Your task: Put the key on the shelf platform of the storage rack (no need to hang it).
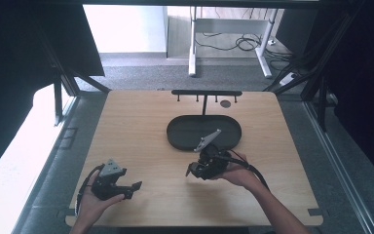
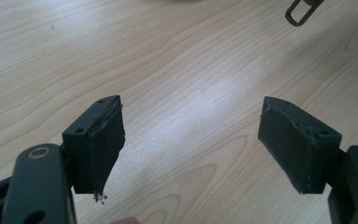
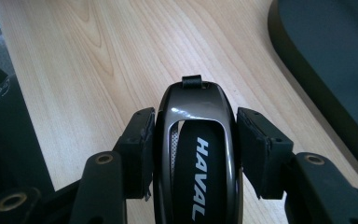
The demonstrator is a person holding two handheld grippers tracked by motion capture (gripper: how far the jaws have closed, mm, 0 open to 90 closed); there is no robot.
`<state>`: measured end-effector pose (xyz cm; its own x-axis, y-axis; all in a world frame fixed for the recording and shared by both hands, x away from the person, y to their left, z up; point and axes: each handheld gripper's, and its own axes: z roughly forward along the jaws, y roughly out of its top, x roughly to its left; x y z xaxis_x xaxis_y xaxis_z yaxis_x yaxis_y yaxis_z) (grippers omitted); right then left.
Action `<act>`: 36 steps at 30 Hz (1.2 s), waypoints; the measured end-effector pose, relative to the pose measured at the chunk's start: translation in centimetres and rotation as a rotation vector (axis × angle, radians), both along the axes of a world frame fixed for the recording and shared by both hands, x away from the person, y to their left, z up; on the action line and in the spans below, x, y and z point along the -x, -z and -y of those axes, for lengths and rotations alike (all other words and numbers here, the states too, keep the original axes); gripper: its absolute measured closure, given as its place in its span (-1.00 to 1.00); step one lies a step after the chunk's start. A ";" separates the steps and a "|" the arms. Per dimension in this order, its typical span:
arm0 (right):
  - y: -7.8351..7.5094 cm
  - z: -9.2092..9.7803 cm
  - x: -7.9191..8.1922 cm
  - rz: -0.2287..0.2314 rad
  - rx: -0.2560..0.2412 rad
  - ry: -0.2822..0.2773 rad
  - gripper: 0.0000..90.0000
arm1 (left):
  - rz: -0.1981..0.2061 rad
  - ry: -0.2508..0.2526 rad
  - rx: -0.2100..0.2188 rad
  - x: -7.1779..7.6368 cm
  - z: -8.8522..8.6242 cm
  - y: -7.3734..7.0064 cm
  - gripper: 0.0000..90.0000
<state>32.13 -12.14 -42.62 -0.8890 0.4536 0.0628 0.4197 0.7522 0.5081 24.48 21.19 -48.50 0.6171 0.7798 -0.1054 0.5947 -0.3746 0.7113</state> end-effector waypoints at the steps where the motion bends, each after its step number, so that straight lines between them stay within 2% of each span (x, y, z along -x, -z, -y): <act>1: -0.1 0.1 0.0 0.003 -0.002 0.002 0.10 | 0.000 0.001 -0.002 0.0 0.0 0.0 -0.49; 16: -1.4 0.5 -0.2 0.038 -0.027 0.013 0.10 | -0.016 0.004 -0.010 -0.2 0.1 0.5 -0.50; 29: -1.5 0.9 -0.6 0.038 -0.034 0.028 0.10 | -0.030 0.018 -0.025 -0.3 0.6 0.9 -0.50; 36: -1.5 1.2 -1.5 0.020 -0.050 0.045 0.10 | -0.030 0.020 -0.027 -0.3 0.5 0.9 -0.50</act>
